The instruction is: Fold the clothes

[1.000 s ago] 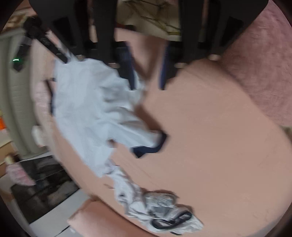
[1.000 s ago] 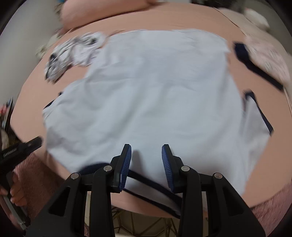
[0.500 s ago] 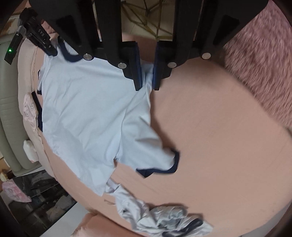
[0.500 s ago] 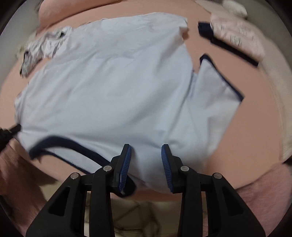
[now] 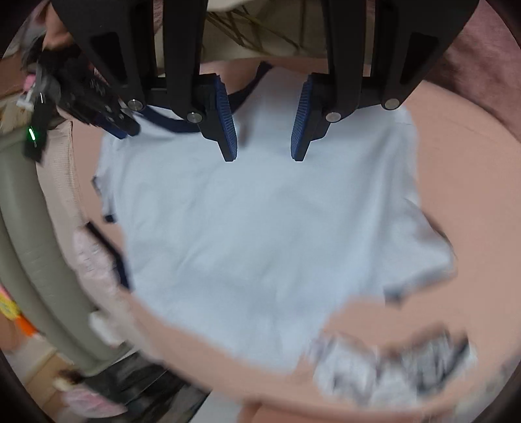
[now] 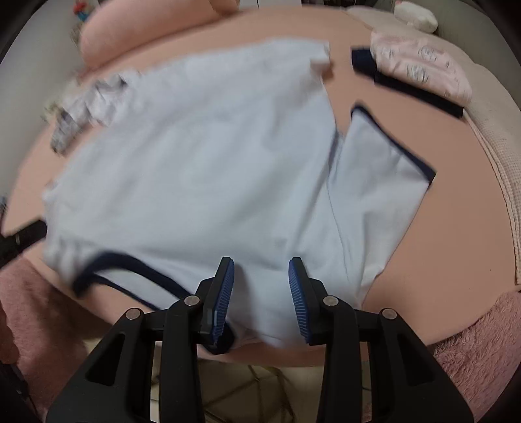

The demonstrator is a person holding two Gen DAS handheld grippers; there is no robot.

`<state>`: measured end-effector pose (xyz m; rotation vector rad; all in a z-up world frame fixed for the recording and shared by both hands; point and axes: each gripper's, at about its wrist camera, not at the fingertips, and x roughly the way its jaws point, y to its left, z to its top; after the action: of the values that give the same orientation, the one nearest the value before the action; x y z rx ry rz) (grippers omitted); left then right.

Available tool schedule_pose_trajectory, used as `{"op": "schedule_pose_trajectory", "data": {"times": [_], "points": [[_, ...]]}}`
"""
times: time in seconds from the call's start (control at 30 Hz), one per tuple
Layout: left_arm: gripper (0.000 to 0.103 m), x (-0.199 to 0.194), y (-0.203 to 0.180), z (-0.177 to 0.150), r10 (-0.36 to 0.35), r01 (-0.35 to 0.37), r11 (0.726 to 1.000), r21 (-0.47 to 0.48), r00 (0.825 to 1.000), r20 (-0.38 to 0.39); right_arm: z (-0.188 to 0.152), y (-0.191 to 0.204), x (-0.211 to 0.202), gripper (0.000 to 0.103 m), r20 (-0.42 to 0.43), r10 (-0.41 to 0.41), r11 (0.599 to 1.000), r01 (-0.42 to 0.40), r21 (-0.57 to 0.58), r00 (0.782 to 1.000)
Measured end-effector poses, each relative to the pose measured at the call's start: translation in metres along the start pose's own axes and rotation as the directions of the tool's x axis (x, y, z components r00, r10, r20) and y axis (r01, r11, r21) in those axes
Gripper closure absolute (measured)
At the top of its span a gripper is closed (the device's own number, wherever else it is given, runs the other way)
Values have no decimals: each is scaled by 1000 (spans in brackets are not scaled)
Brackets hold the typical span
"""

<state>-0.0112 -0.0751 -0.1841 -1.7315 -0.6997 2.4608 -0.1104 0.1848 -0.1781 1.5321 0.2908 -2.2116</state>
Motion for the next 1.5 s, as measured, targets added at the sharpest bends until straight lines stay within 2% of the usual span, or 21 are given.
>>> {"op": "schedule_pose_trajectory", "data": {"times": [0.07,0.2,0.3,0.4,0.47,0.57,0.63,0.7,0.77,0.83,0.9,0.93,0.97,1.0,1.03,1.07,1.1,1.33,1.43,1.5], "points": [[70,6,7,-9,6,-7,1000,-27,1000,-29,-12,-4,-1,69,-1,-25,999,24,-35,1000],[72,-9,12,-23,-40,40,997,-63,999,5,-33,-21,-14,67,-8,22,999,-22,25,1000],[72,-21,17,-33,-74,76,993,-88,997,31,-37,-36,-22,67,3,129,984,-129,126,992],[71,-32,21,-44,-107,113,987,-113,993,58,-33,-39,-34,67,56,180,966,-187,178,982],[70,-33,14,-45,-87,92,993,-75,994,68,-32,-38,-37,67,81,187,964,-199,178,979],[67,-28,-2,-44,-68,69,998,-3,996,64,-32,-13,-26,67,28,175,983,-177,52,984],[65,-18,-14,-43,-45,43,998,42,998,48,-36,5,-15,62,0,117,993,-117,-32,993],[59,-8,-26,-41,1,-4,996,94,999,33,-36,12,-10,62,-15,85,995,-86,-55,996],[56,-4,-33,-39,38,-42,990,137,999,34,-39,16,-9,66,-24,73,995,-74,-71,997],[53,-4,-34,-40,48,-53,989,140,998,37,-43,17,-9,74,-36,108,991,-110,-70,994],[53,-4,-34,-41,58,-64,987,144,997,41,-44,18,-5,75,-29,100,993,-102,-66,995],[54,-4,-34,-42,63,-69,987,146,997,42,-43,19,-3,75,-20,89,994,-90,-64,996],[61,-4,-34,-42,69,-74,986,148,997,44,-42,20,-1,75,-12,79,995,-79,-61,997],[75,-4,-34,-42,74,-80,985,150,996,46,-41,22,2,75,-9,69,995,-69,-65,998],[81,-4,-34,-43,79,-85,985,152,996,47,-39,25,3,79,-9,64,995,-65,-76,998],[86,-4,-34,-43,84,-91,984,154,995,49,-37,27,4,90,-9,61,994,-61,-90,998],[91,-4,-35,-44,89,-96,983,156,995,51,-38,31,5,93,-14,72,992,-73,-100,997],[95,-2,-39,-49,118,-125,976,180,992,50,-49,34,6,95,-71,105,989,-111,-96,992],[95,0,-40,-52,119,-122,973,198,993,29,-51,36,8,95,-88,68,992,-77,-104,994],[91,0,-38,-52,101,-100,975,197,995,4,-53,36,11,96,-104,45,994,-56,-99,994]]}}
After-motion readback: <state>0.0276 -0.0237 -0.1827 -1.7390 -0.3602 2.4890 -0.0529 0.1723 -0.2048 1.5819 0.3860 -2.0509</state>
